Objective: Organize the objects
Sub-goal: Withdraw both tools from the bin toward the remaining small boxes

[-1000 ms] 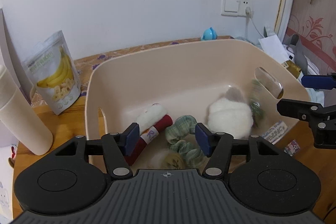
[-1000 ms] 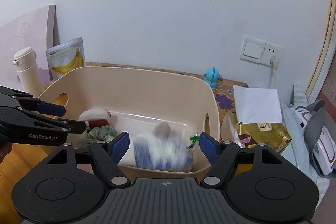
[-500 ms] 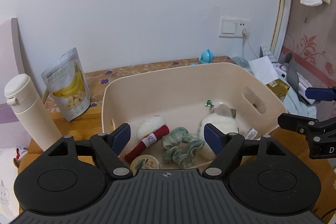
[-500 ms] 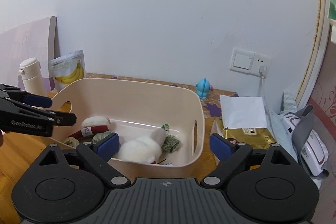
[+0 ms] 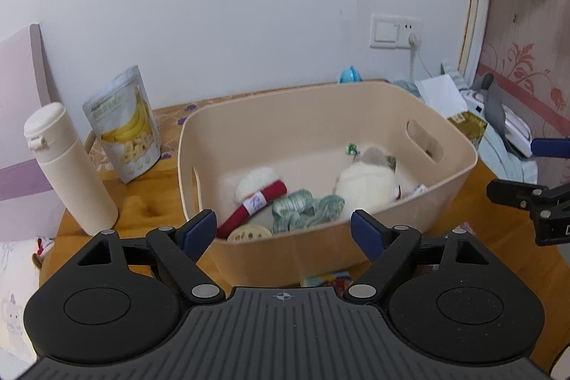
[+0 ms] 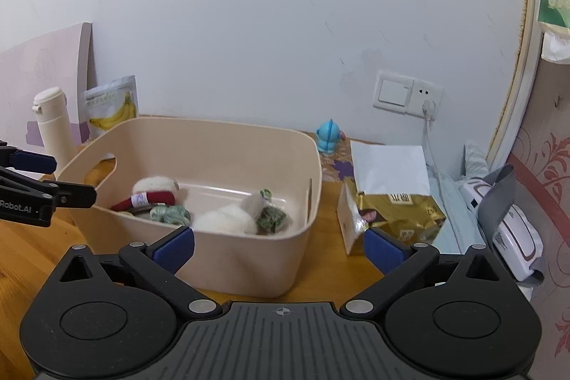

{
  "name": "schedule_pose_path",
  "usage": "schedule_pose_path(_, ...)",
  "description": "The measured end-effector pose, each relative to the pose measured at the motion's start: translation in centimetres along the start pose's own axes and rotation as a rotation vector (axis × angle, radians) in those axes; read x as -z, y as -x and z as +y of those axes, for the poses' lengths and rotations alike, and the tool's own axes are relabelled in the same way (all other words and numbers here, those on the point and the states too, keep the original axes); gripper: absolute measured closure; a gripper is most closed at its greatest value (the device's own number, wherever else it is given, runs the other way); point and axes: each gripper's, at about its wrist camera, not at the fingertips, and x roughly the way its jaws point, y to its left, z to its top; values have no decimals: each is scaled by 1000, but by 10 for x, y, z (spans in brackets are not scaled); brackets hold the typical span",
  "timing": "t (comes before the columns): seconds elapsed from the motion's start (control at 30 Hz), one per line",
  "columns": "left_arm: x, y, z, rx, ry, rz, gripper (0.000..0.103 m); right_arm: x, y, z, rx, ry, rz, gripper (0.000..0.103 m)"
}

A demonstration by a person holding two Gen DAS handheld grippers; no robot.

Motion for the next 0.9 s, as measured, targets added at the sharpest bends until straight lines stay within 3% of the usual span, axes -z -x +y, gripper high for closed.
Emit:
schedule_pose_path(0.2, 12, -7, -8, -17, -22, 28, 15, 12, -2, -6, 14, -5, 28, 0)
schedule_pose_path(0.9, 42, -43, -30, 0, -28, 155, 15, 52, -35, -21, 30, 4, 153, 0)
